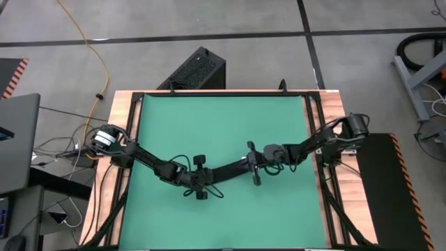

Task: Roll towel into tight, uniform cylinder
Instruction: Roll the black towel

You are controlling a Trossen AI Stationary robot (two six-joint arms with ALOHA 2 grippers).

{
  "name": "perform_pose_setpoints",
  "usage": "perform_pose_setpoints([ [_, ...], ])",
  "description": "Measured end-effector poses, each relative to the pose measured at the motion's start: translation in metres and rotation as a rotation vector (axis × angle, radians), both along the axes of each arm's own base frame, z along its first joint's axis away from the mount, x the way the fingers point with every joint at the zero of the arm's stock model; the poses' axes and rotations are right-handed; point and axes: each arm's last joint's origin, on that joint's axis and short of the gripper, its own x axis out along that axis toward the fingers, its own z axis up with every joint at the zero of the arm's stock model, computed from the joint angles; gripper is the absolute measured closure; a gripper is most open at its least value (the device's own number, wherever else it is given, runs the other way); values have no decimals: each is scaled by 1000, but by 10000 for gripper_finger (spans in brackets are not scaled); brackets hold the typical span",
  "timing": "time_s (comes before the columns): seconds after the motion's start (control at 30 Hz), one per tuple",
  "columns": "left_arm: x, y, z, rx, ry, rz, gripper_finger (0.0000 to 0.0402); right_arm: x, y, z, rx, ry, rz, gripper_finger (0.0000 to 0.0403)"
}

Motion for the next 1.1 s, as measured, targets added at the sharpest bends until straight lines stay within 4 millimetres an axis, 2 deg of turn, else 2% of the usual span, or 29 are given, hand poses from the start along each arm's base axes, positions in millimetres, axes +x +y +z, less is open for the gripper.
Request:
perform_pose_setpoints([
  [0.27, -1, 1, -1, 8, 19, 2, 401, -7, -18, -32, 56, 151, -90, 398],
  [0.47, -1, 1, -1, 14, 19, 4, 401, -9, -17, -48, 115, 205, -116, 398],
  [0.67, 0, 4, 0, 87, 17, -28, 402, -9, -10, -52, 96, 203, -136, 398],
  [0.83, 4, 17, -1, 90, 27, -43, 402, -9, -7, -52, 105, 206, -139, 397],
  [1.1, -9, 40, -16, 60, -38, -7, 402, -10, -1, -53, 105, 207, -176, 397],
])
